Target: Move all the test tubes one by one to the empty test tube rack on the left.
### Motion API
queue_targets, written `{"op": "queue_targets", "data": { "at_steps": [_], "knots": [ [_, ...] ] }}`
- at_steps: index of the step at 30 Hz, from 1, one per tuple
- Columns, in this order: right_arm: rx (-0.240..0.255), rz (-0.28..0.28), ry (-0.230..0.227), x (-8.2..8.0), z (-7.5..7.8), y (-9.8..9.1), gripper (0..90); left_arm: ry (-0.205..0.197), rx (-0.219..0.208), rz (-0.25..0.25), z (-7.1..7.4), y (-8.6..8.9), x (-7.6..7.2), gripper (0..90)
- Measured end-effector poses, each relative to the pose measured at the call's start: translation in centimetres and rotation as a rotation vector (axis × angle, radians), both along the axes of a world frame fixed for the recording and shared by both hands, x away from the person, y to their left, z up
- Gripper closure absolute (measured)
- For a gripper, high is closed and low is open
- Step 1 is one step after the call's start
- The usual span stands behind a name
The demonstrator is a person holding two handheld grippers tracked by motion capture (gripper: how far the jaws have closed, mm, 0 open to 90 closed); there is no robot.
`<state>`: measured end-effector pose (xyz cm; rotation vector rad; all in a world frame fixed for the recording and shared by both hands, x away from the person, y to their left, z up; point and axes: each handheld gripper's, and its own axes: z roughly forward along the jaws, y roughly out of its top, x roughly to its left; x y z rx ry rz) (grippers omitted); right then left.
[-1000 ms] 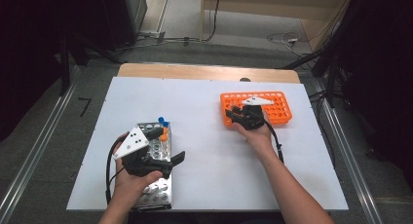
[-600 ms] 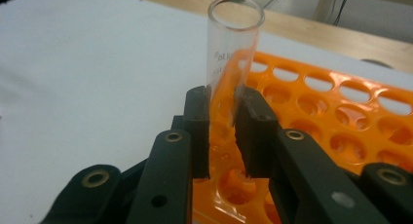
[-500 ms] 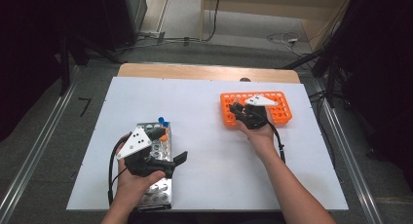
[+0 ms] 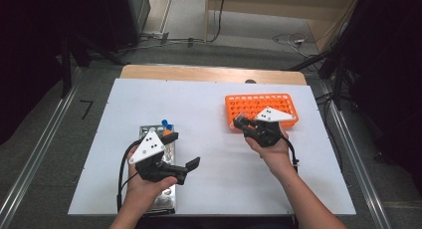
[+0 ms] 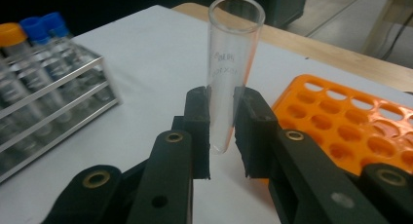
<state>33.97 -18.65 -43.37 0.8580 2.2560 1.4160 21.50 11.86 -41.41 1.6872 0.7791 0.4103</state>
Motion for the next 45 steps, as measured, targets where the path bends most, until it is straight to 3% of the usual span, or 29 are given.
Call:
{"op": "queue_targets", "data": {
  "at_steps": [10,20,29,37,45],
  "knots": [
    [0.002,0.117,0.020,-4.8,0.1,0.5,74.0,0.012,0.008,-0.032,-0.2,-1.7,0.1,10.5],
    [-0.041,0.226,0.010,-8.0,0.2,2.3,74.0,-0.009,0.019,-0.074,-0.2,-3.5,0.0,28.6],
    [-0.063,0.296,0.017,-9.2,0.1,3.9,74.0,-0.013,0.036,-0.146,-0.4,-4.6,-0.3,50.9],
    [-0.075,0.337,0.029,-9.8,0.0,4.6,74.0,-0.021,0.047,-0.156,-0.4,-4.9,-0.4,68.8],
    [-0.071,0.347,0.046,-9.8,0.1,4.7,73.9,-0.037,0.060,-0.156,-0.4,-4.7,-0.5,74.3]
  ]
}}
